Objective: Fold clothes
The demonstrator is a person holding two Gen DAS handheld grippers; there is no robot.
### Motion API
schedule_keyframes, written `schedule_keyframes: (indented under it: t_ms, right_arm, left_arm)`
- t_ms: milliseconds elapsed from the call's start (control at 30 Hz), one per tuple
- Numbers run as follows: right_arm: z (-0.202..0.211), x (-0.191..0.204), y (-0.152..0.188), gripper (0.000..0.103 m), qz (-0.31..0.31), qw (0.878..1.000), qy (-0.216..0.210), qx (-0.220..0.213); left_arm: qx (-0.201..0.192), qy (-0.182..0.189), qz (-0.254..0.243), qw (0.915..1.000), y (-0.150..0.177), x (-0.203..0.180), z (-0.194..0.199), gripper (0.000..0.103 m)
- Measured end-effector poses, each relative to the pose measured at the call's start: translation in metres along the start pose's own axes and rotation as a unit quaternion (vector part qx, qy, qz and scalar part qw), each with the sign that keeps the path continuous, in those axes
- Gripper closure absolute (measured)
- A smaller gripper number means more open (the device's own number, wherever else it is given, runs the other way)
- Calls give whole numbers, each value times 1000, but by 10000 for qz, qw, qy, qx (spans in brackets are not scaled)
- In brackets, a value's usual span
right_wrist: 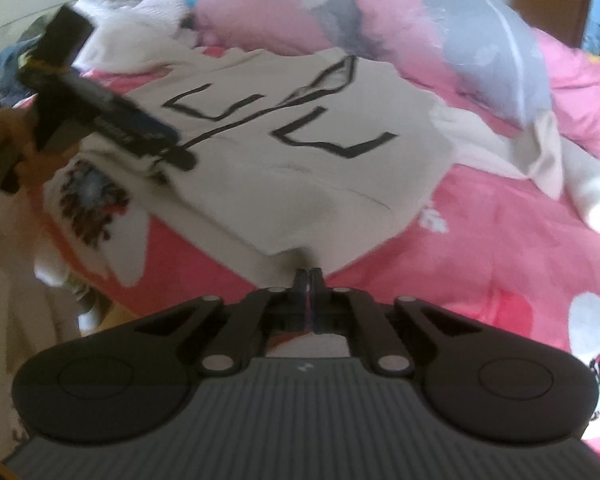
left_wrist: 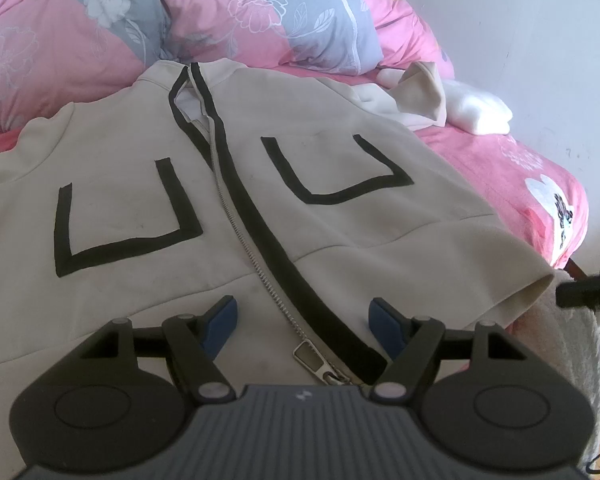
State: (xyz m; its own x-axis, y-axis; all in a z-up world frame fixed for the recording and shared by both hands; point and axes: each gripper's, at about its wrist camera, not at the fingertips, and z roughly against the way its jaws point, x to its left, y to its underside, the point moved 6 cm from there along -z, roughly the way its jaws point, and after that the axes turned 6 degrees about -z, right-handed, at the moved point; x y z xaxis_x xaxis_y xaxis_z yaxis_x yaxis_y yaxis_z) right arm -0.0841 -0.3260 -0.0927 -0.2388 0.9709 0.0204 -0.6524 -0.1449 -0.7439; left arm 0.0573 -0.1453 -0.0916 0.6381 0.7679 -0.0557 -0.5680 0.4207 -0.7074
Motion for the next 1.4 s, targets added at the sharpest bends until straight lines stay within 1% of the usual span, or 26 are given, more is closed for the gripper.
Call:
schedule_keyframes:
  t_ms: [100,167,267,300,333,367,400,433,500,567,633,700,733,800,867,900,933,1000,1033,1067,1100,1167,1233,1300,1367,1400]
  right_arm:
    - [1,6,2,103,20,9998,-185,72]
    - [6,3,0,102,-167,9994,-304,-7]
    - [14,-26,-15,102,-910,9943,-371,-409]
    - [15,-40,-21,100,-1227,9901,-394,-555]
    - [14,-57,-27,93,-1621,9833,-436,-699]
    - [12,-75,-33,87,-2012,9748,-477,-842]
    - [6,-92,-38,71,-2387,9652,-525,-929]
    - [-7,-109,-41,62,-2743,9552,-580,-947]
    - [-32,-142,-48,61,-3442,9312,-689,-979]
    - [-57,-176,-54,61,-4121,9021,-793,-1006]
    - [-83,-210,-60,61,-4778,8679,-894,-1027]
    - [-108,-245,-66,61,-5408,8288,-989,-1042]
    - [-121,-259,-69,61,-5608,8153,-977,-1059]
    - [-144,-278,-73,61,-5723,8084,-838,-1092]
    - [-166,-292,-77,65,-5751,8068,-749,-1130]
    - [-175,-296,-78,69,-5750,8070,-728,-1135]
    - [-184,-299,-78,83,-5772,8053,-757,-1125]
    - [-191,-301,-79,97,-5719,8071,-811,-1224]
    - [-192,-301,-81,99,-5673,8089,-837,-1296]
    - [-189,-300,-84,99,-5560,8150,-840,-1399]
    - [-181,-298,-91,99,-5361,8260,-814,-1539]
    - [-166,-296,-104,100,-5047,8418,-806,-1738]
    - [-158,-297,-113,100,-4795,8559,-706,-1803]
    - [-164,-303,-115,100,-4670,8659,-525,-1717]
    - [-182,-310,-105,100,-4752,8681,-261,-1411]
    - [-193,-313,-95,98,-4910,8626,-172,-1206]
  left_arm:
    - [2,11,11,10000,0,0,1,29]
    - [1,26,22,10000,-1,1,2,29]
    - [-93,-10,89,9999,-6,3,7,30]
    - [-167,-28,107,9998,-8,4,10,30]
    - [-258,-28,110,9996,-12,4,13,30]
    - [-315,-24,97,9995,-15,3,14,30]
    - [-330,-15,66,9994,-18,1,14,30]
    - [-323,-17,19,9995,-20,-1,13,30]
    - [-206,-73,-115,9997,-21,-7,4,30]
    - [-41,-144,-225,9996,-18,-12,-5,30]
    - [115,-196,-311,9993,-14,-16,-14,31]
    - [219,-269,-437,9984,-11,-18,-19,31]
    - [234,-302,-525,9979,-10,-20,-20,31]
    - [267,-339,-645,9970,-9,-21,-21,30]
    - [310,-338,-679,9966,-9,-20,-23,30]
    - [328,-335,-692,9965,-10,-20,-24,30]
    - [342,-336,-705,9964,-10,-20,-25,30]
    - [367,-348,-724,9961,-13,-21,-25,30]
    - [383,-356,-748,9958,-14,-22,-25,30]
    - [401,-369,-796,9953,-15,-23,-26,30]
    - [416,-385,-853,9947,-16,-24,-26,30]
    - [465,-419,-961,9934,-18,-26,-29,30]
    - [504,-443,-1018,9925,-20,-26,-33,30]
    - [531,-449,-1021,9923,-21,-26,-36,29]
    - [552,-446,-1007,9924,-21,-24,-38,29]
    - [558,-441,-995,9925,-21,-24,-38,29]
